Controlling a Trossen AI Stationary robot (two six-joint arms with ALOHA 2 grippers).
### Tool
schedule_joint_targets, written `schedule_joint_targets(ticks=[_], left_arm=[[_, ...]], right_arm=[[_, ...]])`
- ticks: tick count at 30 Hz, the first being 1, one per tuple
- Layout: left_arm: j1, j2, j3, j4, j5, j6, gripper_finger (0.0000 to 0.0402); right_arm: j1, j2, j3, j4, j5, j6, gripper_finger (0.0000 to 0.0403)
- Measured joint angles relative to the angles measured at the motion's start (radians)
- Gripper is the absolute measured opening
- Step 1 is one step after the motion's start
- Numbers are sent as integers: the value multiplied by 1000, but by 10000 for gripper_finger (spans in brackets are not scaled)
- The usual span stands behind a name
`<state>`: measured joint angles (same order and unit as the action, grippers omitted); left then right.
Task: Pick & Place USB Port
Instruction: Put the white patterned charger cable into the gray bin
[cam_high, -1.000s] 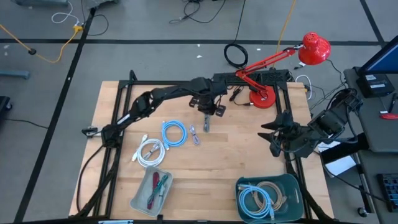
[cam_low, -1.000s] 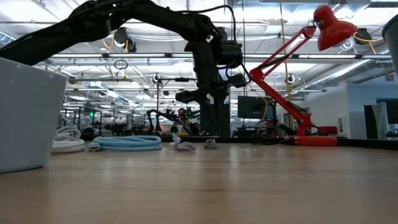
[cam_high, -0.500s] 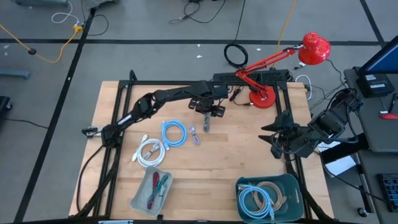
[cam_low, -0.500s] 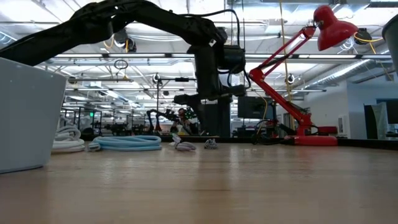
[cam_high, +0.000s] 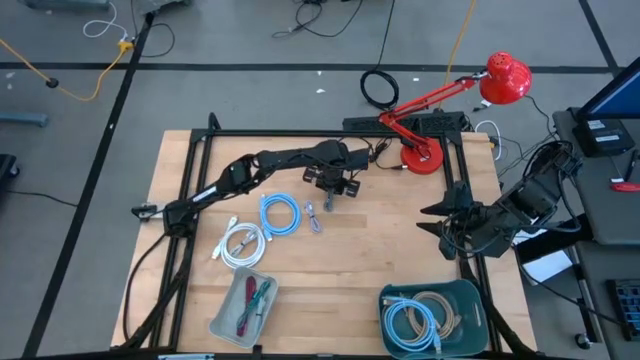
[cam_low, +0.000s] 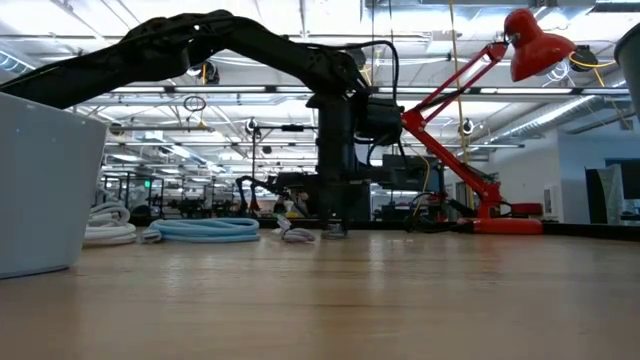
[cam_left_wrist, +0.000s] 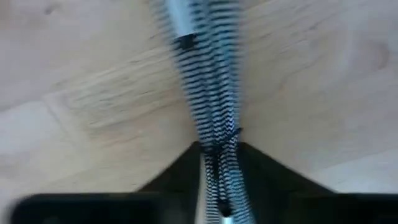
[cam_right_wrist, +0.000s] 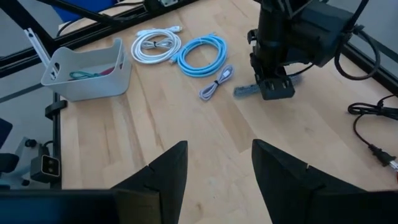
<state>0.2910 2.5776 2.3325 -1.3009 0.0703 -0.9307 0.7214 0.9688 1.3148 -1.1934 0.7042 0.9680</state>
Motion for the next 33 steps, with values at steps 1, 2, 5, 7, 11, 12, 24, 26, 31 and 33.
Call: schedule_joint_targets(ticks=[1, 2, 5, 7, 11, 12, 24, 26, 31, 33], left_arm=[[0, -5, 1, -3, -2, 16, 71], [3, -8, 4, 3, 6, 32, 40], [2, -25, 14, 0, 21, 42, 17], [1, -51, 14, -11, 44, 54, 10], [-27, -180, 15, -78, 49, 74, 8], [-47, -220, 16, -104, 49, 75, 8], [-571, -531, 9, -269, 7, -481, 7], [-664, -529, 8, -269, -2, -611, 7], [-846, -526, -76, -269, 4, -920, 7], [-906, -529, -161, -268, 29, -1040, 7]], right_arm=[[1, 0, 0, 0, 0, 3, 171], [1, 0, 0, 0, 0, 5, 171], [1, 1, 0, 0, 1, 5, 171], [1, 1, 0, 0, 1, 4, 171], [1, 2, 0, 0, 1, -6, 171], [1, 2, 0, 0, 1, -9, 171], [-4, 2, 0, 0, 57, -58, 171], [-14, 2, 0, 0, 55, -71, 171], [-38, 2, 0, 16, 55, -112, 171], [-45, 2, 0, 32, 55, -128, 171]])
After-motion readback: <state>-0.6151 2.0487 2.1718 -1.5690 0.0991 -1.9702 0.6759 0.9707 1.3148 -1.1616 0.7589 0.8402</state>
